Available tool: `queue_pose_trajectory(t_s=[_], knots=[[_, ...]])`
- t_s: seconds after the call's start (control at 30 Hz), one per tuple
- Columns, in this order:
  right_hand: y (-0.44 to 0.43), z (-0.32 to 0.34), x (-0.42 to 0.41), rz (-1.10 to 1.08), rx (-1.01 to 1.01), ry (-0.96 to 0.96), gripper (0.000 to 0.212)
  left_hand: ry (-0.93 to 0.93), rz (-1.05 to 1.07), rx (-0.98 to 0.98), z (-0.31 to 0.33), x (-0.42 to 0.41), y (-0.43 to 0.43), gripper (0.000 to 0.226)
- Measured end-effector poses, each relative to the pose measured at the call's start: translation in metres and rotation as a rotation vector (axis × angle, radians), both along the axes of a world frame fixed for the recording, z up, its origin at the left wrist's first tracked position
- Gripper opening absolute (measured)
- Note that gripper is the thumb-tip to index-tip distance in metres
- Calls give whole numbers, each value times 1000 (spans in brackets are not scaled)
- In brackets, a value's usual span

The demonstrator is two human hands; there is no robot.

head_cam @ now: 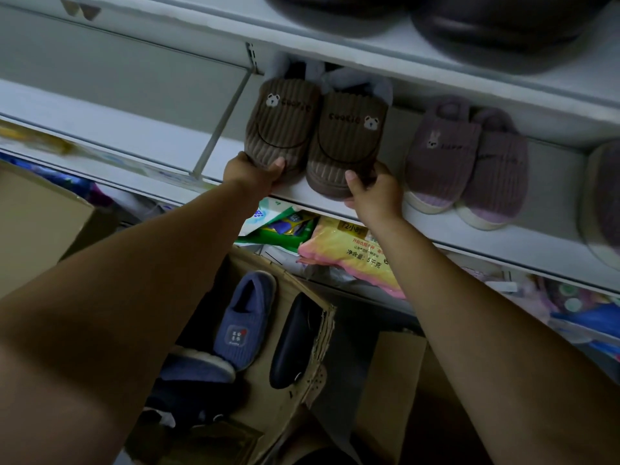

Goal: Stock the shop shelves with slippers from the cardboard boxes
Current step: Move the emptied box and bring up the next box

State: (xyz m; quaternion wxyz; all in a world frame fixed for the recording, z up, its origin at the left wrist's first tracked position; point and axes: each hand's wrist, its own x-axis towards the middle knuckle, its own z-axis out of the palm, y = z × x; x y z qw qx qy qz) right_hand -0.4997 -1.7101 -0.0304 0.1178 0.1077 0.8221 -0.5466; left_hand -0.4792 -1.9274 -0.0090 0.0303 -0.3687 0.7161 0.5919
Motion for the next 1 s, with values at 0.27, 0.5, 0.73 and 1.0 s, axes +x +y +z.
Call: queue_pose_trajectory(t_s=[0.27,0.5,0.73,1.0], knots=[[-5,11,18,19,296,110,49,-25,-241,-542,11,14,-1,61],[-6,38,72,245,507,144,74,143,-547,-798,19,79,-36,64],[-43,56,171,409,731,188,78,262,-847,-1003,25,168,-114,61],[-126,54,307,405,709,126,73,320,-902,-1005,21,296,-213,61]])
